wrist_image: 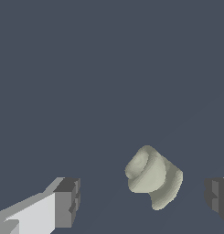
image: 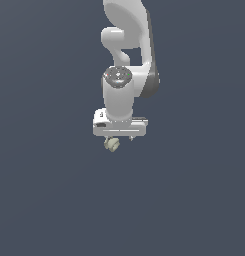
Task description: Pick up the object and move it to a goal position.
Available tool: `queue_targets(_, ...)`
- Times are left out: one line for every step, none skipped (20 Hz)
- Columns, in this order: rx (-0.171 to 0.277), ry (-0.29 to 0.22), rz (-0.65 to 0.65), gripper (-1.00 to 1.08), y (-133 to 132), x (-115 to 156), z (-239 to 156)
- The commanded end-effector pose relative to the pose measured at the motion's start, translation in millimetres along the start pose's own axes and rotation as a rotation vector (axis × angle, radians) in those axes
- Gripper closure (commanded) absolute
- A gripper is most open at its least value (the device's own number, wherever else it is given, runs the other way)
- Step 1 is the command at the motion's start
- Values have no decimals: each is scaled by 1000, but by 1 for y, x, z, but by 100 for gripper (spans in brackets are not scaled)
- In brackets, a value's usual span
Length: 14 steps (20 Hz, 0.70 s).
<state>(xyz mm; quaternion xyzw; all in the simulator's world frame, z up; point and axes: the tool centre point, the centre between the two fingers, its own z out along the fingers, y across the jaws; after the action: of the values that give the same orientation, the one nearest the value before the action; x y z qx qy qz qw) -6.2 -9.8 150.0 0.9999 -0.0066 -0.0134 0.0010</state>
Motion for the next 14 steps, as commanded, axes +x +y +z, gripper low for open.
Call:
queue_targets(0,0,0,-92,0,0,0)
queue_targets(0,0,0,-92,0,0,0)
queue_targets(0,1,2,-92,2,0,0)
queue_targets(0,2,4,-92,5,0,-1)
queue_targets(1,3,6,-92,8,-1,-1)
queue_targets(1,4,9,-92,12,-1,-2)
queue_targets(1,6,10,-92,16,-1,-3)
queue_targets(1,7,11,-92,20,-2,-3)
queue_targets(1,8,10,-92,22,-2,-4)
queue_targets(1,8,9,-92,23,-2,-4)
queue_targets(1,8,8,-92,24,-2,-4)
queue_targets(1,8,7,-92,24,-2,-5)
queue_targets(1,8,7,-92,23,-2,-5)
queue_targets(1,8,8,-92,23,-2,-4)
